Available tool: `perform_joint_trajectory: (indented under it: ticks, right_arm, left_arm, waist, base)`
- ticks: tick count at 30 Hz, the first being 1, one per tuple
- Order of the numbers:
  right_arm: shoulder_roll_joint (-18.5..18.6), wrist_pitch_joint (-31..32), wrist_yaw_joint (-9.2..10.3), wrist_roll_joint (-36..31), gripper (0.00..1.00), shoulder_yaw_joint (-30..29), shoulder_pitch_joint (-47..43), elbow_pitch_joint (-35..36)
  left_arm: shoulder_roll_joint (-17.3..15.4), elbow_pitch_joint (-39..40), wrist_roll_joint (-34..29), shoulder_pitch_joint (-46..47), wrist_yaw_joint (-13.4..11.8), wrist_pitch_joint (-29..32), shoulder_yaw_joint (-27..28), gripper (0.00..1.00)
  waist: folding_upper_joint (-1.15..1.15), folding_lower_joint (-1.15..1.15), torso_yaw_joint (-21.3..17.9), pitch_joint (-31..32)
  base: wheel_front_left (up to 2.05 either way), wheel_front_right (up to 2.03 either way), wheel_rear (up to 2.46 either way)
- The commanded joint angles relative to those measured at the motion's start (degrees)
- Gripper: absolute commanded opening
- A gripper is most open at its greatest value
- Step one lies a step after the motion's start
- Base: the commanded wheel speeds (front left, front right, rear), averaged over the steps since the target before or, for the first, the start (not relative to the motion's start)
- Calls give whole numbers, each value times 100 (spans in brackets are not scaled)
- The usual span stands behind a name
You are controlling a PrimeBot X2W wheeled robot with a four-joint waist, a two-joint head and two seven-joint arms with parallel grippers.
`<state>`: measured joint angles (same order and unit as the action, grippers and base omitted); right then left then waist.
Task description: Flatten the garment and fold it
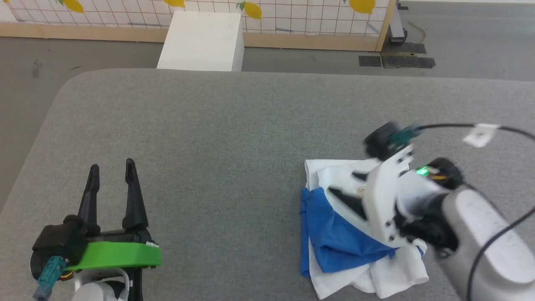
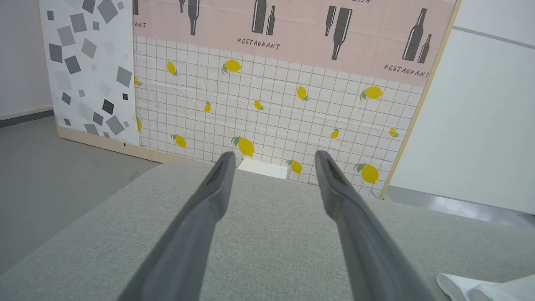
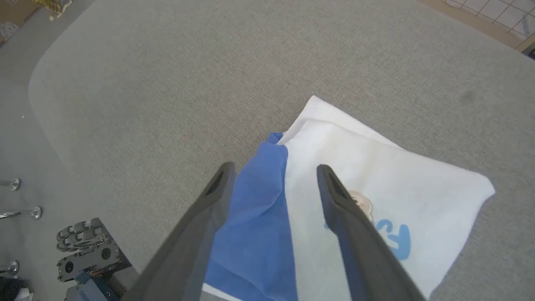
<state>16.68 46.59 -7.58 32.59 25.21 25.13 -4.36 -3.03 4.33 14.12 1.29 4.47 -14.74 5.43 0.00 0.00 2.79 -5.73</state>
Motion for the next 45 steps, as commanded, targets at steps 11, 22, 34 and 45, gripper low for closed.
perform_joint_trajectory:
  ticks: [11,22,34,45]
  right_arm:
    - [-122,109,9,-1091,100,-1683,-905,99]
    - [-763,46,9,-2212,100,-2354,-1310,-440]
    - [-889,-47,9,-2021,0,-2423,-1151,-1461]
    - [553,304,9,-1074,0,-1010,-810,-481]
  left_arm:
    - [15,65,-53,19,-29,-26,81,100]
    - [15,86,0,149,-56,-26,-58,100]
    - [15,34,22,210,-62,-26,-173,100]
    - [15,21,52,29,-90,-26,-125,100]
  waist:
    - [0,0,-79,-12]
    - [0,0,127,-319]
    - [0,0,412,-435]
    - [0,0,-331,-212]
  base:
    - [0,0,0]
    - [0,0,0]
    - [0,0,0]
    - [0,0,0]
